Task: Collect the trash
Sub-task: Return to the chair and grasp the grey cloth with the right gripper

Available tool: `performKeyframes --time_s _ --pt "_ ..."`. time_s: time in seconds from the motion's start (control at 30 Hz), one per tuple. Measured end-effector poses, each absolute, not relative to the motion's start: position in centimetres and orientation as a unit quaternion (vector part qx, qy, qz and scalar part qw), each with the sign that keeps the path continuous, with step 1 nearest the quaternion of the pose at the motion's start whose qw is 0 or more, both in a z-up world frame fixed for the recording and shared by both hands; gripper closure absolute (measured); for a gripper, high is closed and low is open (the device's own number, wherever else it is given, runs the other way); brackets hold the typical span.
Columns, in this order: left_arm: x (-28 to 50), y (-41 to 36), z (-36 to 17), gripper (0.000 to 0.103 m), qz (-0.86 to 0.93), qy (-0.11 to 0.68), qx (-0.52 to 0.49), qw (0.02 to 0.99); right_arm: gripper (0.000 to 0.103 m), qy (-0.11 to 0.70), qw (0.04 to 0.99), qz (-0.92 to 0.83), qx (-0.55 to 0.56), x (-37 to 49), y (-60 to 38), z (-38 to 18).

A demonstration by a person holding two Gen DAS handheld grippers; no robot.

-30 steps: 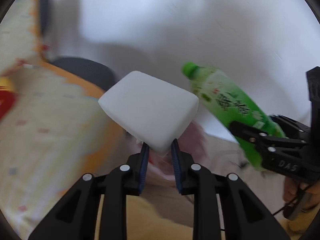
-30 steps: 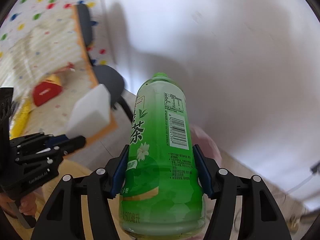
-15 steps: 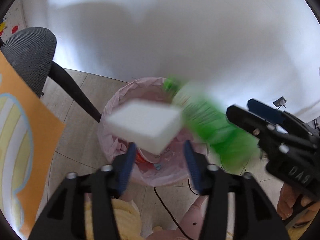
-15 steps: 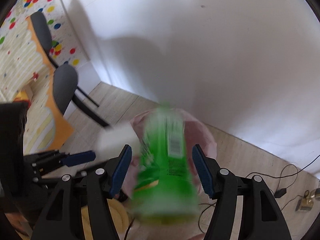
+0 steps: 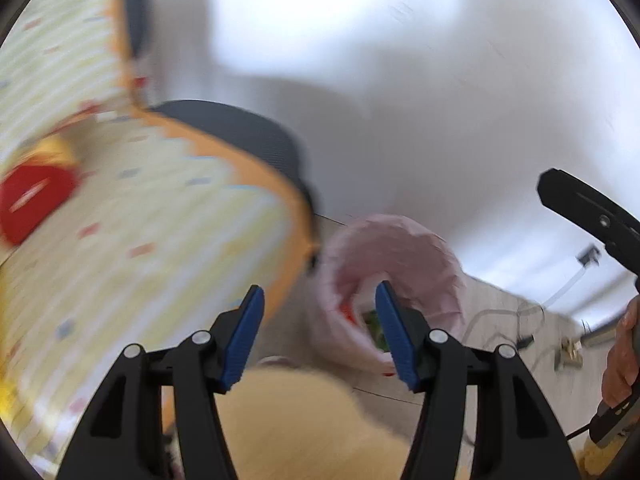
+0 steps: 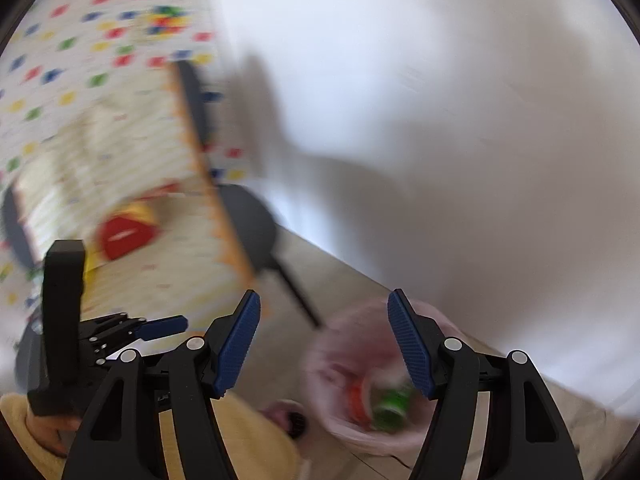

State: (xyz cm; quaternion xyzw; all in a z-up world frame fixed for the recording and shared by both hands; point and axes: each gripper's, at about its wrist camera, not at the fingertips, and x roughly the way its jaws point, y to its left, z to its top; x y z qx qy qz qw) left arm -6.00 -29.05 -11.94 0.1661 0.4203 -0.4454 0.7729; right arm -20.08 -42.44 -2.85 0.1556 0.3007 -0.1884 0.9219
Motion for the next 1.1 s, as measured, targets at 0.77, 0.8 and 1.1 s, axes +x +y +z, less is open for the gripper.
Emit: performKeyframes --time_s 0.77,0.8,1.1 --pt "4.3 4.1 -5.9 0.04 -0.145 0.398 -0.005 0.906 0.033 0.34 0.937 0.083 -0.008 -2.4 -16.7 0.1" --pt "4.7 5.0 -5.8 0.04 -0.139 0.396 -0.008 0.908 0.034 0.34 0.936 0.088 -0.009 -1.8 -15.9 0.2" --pt "11.0 14.3 -5.5 0.04 -0.059 0.396 -0.024 0.916 0.054 0.353 0.92 0.164 -0.042 7.8 -6.2 0.3"
